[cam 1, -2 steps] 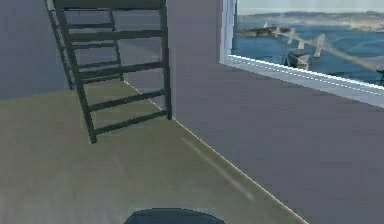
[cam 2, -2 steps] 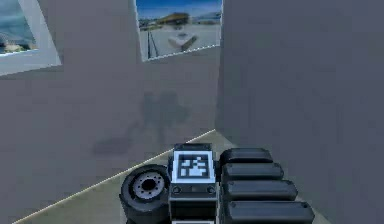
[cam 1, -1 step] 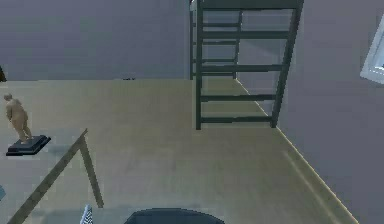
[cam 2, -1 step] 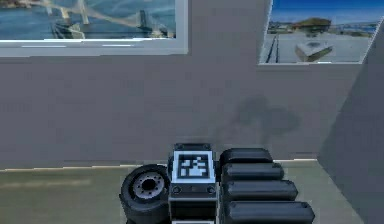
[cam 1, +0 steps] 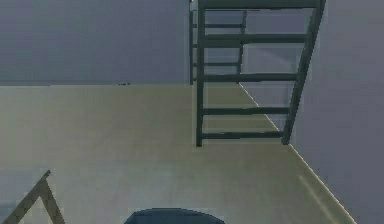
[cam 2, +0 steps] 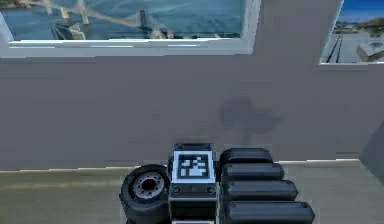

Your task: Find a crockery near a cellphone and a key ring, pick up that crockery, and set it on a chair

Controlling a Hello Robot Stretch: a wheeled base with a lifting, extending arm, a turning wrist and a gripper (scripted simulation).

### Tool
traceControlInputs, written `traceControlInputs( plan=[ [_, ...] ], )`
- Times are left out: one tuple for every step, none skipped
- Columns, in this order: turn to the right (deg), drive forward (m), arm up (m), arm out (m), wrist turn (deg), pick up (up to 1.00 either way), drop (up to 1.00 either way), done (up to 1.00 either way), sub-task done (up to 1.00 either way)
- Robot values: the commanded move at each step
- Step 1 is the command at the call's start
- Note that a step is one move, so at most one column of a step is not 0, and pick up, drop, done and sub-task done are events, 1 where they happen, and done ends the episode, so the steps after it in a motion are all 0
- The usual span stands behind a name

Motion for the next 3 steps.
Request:
traceControlInputs(
  plan=[
    [45.0,0.00,0.00,0.00,0.0,0.00,0.00,0.00,0.00],
    [42.0,0.00,0.00,0.00,0.0,0.00,0.00,0.00,0.00],
    [-45.0,0.00,0.00,0.00,0.0,0.00,0.00,0.00,0.00]
  ],
)
